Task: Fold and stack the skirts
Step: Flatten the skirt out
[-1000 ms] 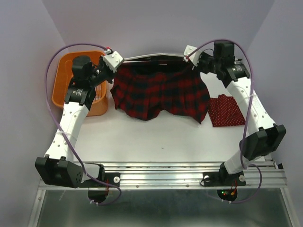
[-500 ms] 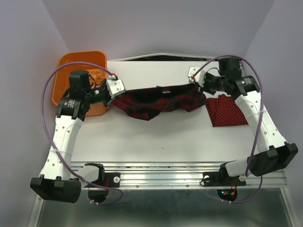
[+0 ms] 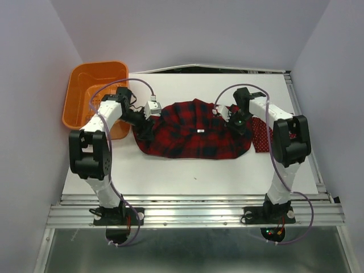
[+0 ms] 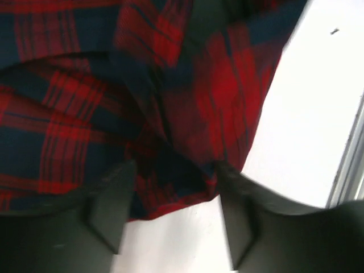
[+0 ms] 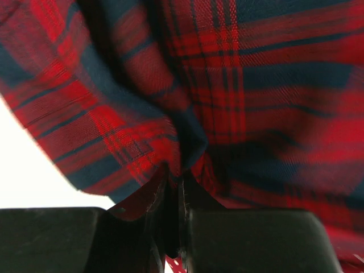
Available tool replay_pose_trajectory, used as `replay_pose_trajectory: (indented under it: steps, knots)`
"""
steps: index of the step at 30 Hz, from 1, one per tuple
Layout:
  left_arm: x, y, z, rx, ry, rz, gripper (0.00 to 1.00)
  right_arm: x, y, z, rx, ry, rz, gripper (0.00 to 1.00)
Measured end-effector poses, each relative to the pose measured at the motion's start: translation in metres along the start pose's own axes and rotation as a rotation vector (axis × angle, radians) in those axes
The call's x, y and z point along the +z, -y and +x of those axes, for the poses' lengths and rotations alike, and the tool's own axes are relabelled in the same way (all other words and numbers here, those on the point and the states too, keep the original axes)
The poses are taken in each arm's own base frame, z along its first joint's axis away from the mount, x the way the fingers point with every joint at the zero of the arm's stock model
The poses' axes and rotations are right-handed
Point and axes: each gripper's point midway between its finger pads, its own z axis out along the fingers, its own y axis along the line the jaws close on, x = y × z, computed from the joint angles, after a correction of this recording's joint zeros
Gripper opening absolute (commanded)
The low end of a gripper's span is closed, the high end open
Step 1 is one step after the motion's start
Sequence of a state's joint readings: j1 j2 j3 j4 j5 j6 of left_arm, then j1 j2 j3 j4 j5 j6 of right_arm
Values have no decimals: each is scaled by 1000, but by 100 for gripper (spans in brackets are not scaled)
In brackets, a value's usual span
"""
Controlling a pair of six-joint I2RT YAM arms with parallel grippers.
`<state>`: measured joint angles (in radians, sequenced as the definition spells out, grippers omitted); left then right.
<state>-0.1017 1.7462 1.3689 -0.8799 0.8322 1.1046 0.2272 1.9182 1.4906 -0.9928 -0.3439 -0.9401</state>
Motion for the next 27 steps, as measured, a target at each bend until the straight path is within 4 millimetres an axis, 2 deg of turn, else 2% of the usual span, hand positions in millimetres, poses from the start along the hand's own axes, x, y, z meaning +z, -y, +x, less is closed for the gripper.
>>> replay_pose_trajectory:
  steps: [1, 2, 5, 9, 10, 11, 14, 22, 27]
  knots:
    - [0, -3, 1, -7, -5, -9, 86, 9, 1, 7, 30, -23, -17, 1]
    - [-1, -6, 2, -12, -4, -22, 86, 14, 0, 12, 51, -39, -30, 1]
    - [-17, -10, -12, 42, 29, -108, 87, 11, 1, 13, 76, -42, -21, 1]
    - [-35, 14, -21, 124, 66, -185, 89, 8, 0, 12, 92, -38, -12, 1]
    - [-36, 17, -22, 133, 73, -200, 98, 8, 0, 12, 95, -38, -12, 1]
    - [-35, 19, -23, 140, 77, -213, 98, 8, 0, 12, 98, -38, -12, 1]
    - [-26, 16, -26, 124, 84, -229, 98, 8, 0, 12, 104, -38, -12, 1]
    - [11, -8, -38, 20, 94, -241, 99, 7, 0, 11, 108, -38, -10, 1]
    - [26, -3, -57, 35, 113, -253, 99, 5, 0, 10, 105, -33, -4, 1]
